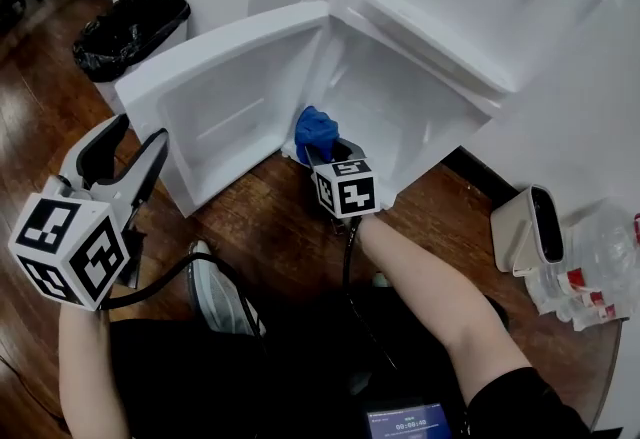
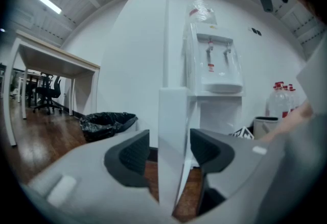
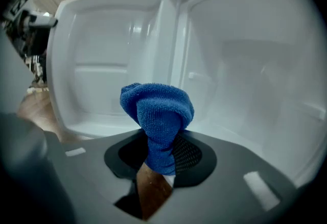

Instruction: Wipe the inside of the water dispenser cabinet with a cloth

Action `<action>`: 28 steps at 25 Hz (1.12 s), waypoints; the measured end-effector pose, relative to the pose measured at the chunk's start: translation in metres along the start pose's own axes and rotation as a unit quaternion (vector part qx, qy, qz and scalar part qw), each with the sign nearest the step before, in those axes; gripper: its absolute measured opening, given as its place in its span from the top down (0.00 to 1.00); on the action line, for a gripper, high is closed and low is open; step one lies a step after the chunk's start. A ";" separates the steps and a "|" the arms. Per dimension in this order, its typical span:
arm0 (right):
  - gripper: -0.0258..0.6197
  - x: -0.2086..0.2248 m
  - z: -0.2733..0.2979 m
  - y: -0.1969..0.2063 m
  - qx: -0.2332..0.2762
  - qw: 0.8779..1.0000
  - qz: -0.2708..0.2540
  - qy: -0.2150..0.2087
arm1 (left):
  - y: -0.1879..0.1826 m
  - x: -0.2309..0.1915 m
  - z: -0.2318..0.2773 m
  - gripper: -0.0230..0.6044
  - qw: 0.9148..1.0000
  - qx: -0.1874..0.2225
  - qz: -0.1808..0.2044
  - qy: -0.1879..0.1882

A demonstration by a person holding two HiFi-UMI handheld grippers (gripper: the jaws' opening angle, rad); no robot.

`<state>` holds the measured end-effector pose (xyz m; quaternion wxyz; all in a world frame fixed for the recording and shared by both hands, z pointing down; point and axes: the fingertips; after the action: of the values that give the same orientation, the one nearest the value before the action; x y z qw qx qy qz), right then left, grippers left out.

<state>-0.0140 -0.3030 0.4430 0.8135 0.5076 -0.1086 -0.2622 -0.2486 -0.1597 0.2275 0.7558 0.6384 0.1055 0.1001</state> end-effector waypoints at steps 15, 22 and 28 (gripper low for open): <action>0.76 -0.128 -0.264 -0.109 0.176 0.885 -0.046 -0.429 | 0.003 0.203 -0.062 0.10 0.921 -0.018 0.118 0.370; 0.76 -0.175 -0.282 -0.072 0.128 0.859 -0.113 -0.482 | 0.049 0.241 -0.051 0.18 0.892 -0.039 0.093 0.441; 0.76 -0.165 -0.282 -0.071 0.125 0.862 -0.071 -0.487 | 0.050 0.243 -0.061 0.47 0.888 -0.035 0.081 0.452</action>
<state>-0.0502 -0.0227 0.2649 0.5661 0.4191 -0.4859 -0.5175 -0.0340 -0.0239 0.2593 0.6377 0.5034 0.3803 0.4419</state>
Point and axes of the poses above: the fingertips, and each gripper's own axes: z forward along the fingers, x to its right, y out of its underside, and after that the axes turned 1 degree about -y, right-handed
